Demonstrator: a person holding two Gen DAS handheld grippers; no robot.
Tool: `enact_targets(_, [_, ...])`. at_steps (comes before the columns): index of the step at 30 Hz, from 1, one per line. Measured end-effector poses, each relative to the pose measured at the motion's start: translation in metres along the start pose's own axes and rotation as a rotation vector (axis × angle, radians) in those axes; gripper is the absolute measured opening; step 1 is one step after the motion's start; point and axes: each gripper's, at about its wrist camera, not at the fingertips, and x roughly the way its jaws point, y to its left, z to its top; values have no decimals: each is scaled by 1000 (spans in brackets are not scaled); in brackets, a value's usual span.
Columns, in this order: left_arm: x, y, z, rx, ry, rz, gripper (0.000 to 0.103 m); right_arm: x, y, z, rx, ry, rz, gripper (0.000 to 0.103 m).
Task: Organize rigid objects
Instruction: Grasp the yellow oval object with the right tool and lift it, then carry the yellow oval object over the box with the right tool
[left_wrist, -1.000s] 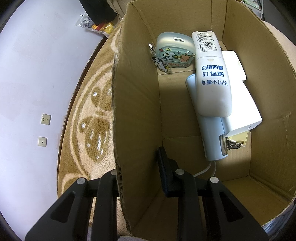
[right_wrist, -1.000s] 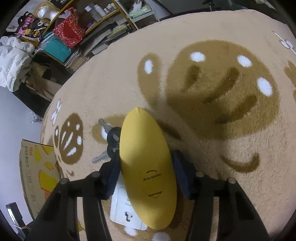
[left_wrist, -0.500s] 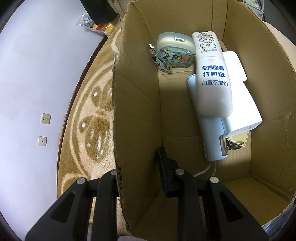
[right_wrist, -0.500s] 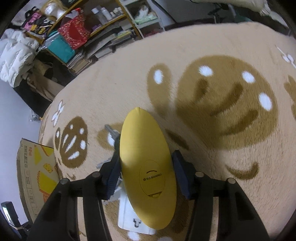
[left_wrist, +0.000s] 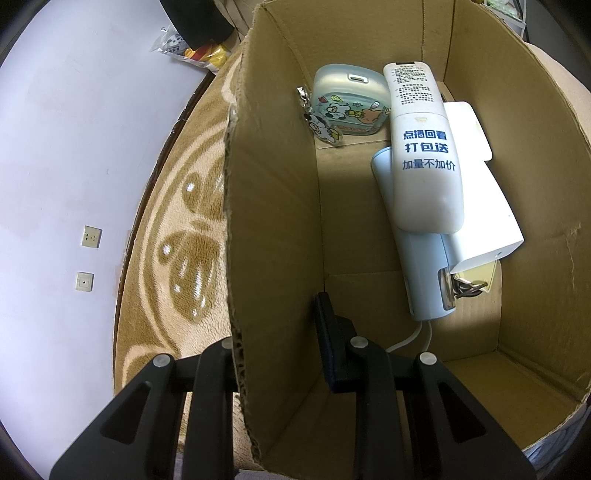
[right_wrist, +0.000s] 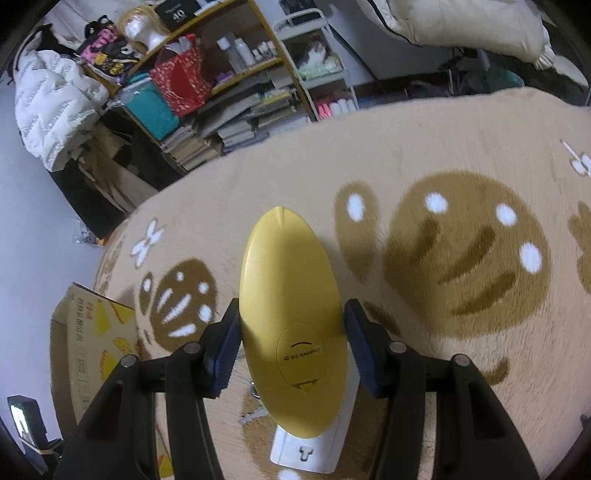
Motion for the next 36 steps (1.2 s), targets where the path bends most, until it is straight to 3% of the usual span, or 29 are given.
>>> enact_targets(22, [-1,0,-1,2,-1,1,23,-43,61,3,-169,-134,128,58])
enact_targets(36, [-1,-1,-2,1,-2,0,23,-77,138,-14,-395,-195,236,58])
